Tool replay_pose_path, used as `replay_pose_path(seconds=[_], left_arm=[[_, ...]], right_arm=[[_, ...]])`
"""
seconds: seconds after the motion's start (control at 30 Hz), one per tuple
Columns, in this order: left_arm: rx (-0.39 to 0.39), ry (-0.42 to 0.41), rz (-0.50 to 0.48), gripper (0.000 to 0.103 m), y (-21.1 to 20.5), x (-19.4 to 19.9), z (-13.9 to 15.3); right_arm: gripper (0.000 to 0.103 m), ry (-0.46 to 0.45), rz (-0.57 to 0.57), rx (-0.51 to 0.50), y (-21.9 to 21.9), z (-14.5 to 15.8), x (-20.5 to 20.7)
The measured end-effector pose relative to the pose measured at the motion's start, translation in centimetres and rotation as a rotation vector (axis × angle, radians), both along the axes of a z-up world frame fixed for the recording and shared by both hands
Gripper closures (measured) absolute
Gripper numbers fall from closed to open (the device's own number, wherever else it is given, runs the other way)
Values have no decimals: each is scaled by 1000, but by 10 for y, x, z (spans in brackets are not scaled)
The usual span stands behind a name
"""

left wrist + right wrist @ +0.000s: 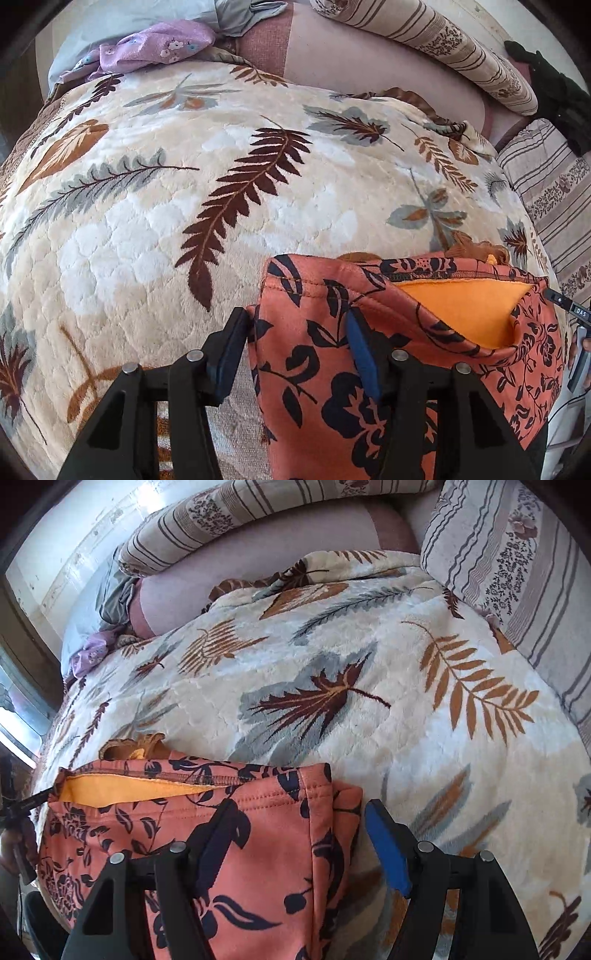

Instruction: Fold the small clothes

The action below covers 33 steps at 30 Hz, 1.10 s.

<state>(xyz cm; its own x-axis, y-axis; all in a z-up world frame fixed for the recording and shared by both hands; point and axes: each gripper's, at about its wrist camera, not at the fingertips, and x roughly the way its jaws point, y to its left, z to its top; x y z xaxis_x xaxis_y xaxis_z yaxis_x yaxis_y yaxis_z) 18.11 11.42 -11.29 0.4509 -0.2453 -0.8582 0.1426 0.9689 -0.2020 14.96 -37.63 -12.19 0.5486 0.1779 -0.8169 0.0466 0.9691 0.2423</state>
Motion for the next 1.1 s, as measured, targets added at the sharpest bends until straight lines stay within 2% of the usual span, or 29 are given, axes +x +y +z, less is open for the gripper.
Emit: replay_pose_path(seconds=[0.03,0.07,0.1,0.13,0.23,0.33,0.4,0.6,0.8,0.87,0.9,0.97,1.0,1.03,1.07,1.1], left_arm=[[10,4,3,67,-1,1,0],[24,2,11,82,-1,2,2],[37,-6,15,90,-1,2,5],[36,-19,11,92,0,1,10],[55,-108,-2,93,-4,-11,34],[48,-194,-18,93,-7,-27,62],[45,-235,-27,93,-8,-34,73],[-12,-263,-5,93,-2,-34,79],[-39,-338,-3,94,7,-81,100],[13,-323,-5,95,6,-72,96],[34,-275,-6,95,6,-54,83],[66,-108,38,96,10,-7,37],[78,-4,92,98,15,10,16],[69,12,110,98,15,10,15],[71,-66,80,98,9,-2,30],[109,-146,39,98,1,-17,46]], right_arm=[[70,7,-5,-40,3,-2,1],[74,-5,-1,-84,7,0,-1],[88,-15,2,-124,11,5,-4],[91,-27,5,-153,13,11,-8],[95,-93,-3,-196,16,41,-27],[95,-158,-36,-183,11,73,-50],[95,-180,-65,-166,4,84,-63],[95,-203,-165,-88,-23,86,-76],[95,-277,-186,-22,-24,102,-113],[95,-289,-189,-13,-28,101,-111],[95,-242,-190,0,-34,87,-94],[95,-94,-185,14,-46,41,-50],[95,2,-207,75,-53,15,-35],[95,38,-237,165,-58,3,-33],[95,-1,-234,191,-54,10,-40],[95,-64,-212,146,-45,25,-51]])
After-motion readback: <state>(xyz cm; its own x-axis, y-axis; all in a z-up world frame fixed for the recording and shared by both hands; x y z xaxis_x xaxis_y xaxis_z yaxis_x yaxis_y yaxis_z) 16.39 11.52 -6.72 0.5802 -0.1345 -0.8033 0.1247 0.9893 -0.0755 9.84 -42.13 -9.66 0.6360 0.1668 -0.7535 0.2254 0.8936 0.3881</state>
